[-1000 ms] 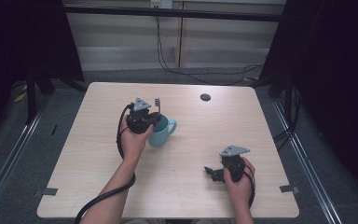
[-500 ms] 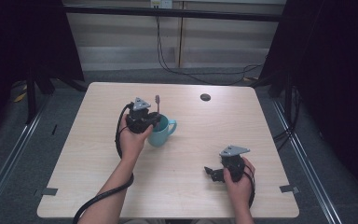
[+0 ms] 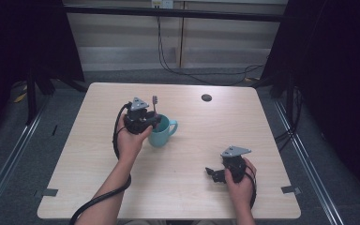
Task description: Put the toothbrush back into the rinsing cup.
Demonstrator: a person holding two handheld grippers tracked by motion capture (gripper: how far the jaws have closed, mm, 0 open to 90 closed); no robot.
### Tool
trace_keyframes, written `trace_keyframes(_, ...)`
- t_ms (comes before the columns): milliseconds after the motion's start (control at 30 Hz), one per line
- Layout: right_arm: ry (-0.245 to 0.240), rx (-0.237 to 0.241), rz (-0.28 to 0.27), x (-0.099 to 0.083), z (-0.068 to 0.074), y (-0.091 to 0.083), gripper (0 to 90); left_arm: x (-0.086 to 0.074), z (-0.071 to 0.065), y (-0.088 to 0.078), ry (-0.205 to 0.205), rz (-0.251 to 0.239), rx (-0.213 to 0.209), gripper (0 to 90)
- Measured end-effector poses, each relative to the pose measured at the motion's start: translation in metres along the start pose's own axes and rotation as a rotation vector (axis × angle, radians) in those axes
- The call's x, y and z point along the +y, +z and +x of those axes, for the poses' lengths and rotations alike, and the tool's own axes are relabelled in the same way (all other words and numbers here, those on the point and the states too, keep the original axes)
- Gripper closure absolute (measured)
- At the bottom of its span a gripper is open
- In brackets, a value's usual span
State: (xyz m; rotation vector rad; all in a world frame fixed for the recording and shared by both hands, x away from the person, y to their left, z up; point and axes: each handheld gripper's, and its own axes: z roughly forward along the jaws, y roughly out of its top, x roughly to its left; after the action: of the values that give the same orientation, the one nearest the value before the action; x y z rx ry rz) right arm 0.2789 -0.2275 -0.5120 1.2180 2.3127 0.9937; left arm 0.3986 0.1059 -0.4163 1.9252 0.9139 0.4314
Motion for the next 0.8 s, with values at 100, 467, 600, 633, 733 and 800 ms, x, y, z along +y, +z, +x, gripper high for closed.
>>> trace_keyframes(100, 0.003, 0.0, 0.001, 0.0, 0.0, 0.0, 11.2, 0.001, 0.002, -0.004, -0.01, 0.0, -0.004, 60.6)
trace_keyframes(467, 0.001, 0.0, 0.0, 0.0, 0.0, 0.0, 11.2, 0.001, 0.006, -0.012, -0.031, -0.001, -0.011, 55.4)
trace_keyframes(600, 0.0, 0.0, 0.0, 0.0, 0.0, 0.0, 11.2, 0.001, 0.006, -0.014, -0.041, -0.001, -0.012, 53.7)
trace_keyframes(633, 0.0, 0.0, 0.0, 0.0, 0.0, 0.0, 11.2, 0.001, 0.007, -0.015, -0.036, 0.003, -0.01, 53.5)
trace_keyframes(733, 0.001, 0.0, 0.0, 0.0, 0.0, 0.0, 11.2, 0.001, 0.008, -0.017, -0.042, 0.003, -0.014, 50.4)
trace_keyframes(800, 0.004, 0.0, 0.001, 0.0, 0.0, 0.0, 11.2, 0.001, 0.009, -0.018, -0.042, 0.003, -0.016, 49.7)
